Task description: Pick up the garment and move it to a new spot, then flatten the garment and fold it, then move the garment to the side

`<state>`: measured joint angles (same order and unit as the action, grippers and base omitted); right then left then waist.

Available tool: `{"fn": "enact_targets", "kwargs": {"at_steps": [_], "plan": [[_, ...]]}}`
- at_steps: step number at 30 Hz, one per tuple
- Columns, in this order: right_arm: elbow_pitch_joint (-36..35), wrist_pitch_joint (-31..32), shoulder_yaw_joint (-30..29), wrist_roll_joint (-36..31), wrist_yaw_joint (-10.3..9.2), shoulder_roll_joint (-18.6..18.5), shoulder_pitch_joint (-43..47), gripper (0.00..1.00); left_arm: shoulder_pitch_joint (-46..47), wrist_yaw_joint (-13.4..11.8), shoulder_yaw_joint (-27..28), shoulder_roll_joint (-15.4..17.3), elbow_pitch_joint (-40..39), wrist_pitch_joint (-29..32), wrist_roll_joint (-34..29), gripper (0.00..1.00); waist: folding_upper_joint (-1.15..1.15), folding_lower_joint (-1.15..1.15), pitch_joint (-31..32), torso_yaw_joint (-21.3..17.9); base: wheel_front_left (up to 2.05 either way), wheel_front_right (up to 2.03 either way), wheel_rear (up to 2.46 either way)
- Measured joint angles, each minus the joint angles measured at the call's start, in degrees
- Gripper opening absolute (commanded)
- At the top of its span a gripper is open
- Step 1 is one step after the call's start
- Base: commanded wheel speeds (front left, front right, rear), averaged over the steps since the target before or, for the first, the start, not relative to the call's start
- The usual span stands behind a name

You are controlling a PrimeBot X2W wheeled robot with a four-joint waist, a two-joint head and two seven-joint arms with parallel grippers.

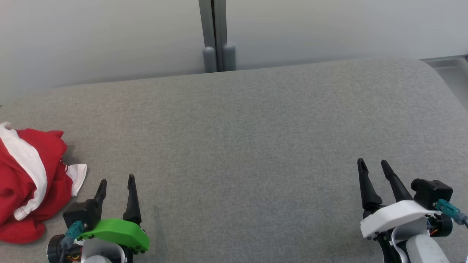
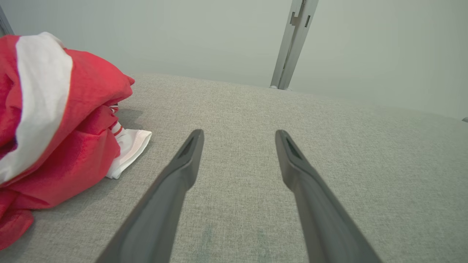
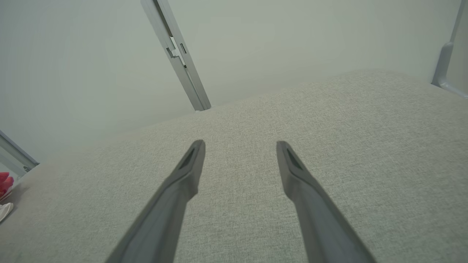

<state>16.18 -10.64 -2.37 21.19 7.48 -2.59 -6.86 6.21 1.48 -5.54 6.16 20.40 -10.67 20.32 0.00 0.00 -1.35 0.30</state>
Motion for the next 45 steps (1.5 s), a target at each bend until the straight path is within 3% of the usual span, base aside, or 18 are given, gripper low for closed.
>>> {"fn": "enact_targets", "kwargs": {"at_steps": [28, 36, 45], "plan": [[0.8, -3.3, 0.4, -11.3, 0.0, -0.1, 2.4, 1.0, -2.9, 2.1, 3.7, -2.7, 0.5, -3.3, -12.0, 1.0, 0.0, 0.0, 0.9, 0.9, 0.0, 0.0, 0.0], [0.6, -4.0, 1.9, -13.7, 0.01, -0.2, 2.4, 1.0, -2.9, 2.6, 5.0, -3.1, 1.9, -4.0, -15.0, 1.0, 0.0, 0.0, 0.0, 5.0, 0.0, 0.0, 0.0], [1.4, -4.4, 4.5, -14.4, 0.01, -0.2, 1.2, 1.0, -2.7, 2.6, 7.5, -3.2, 3.3, -4.4, -16.0, 1.0, 0.0, 0.0, -1.0, 13.3, 0.0, 0.0, 0.0]]}}
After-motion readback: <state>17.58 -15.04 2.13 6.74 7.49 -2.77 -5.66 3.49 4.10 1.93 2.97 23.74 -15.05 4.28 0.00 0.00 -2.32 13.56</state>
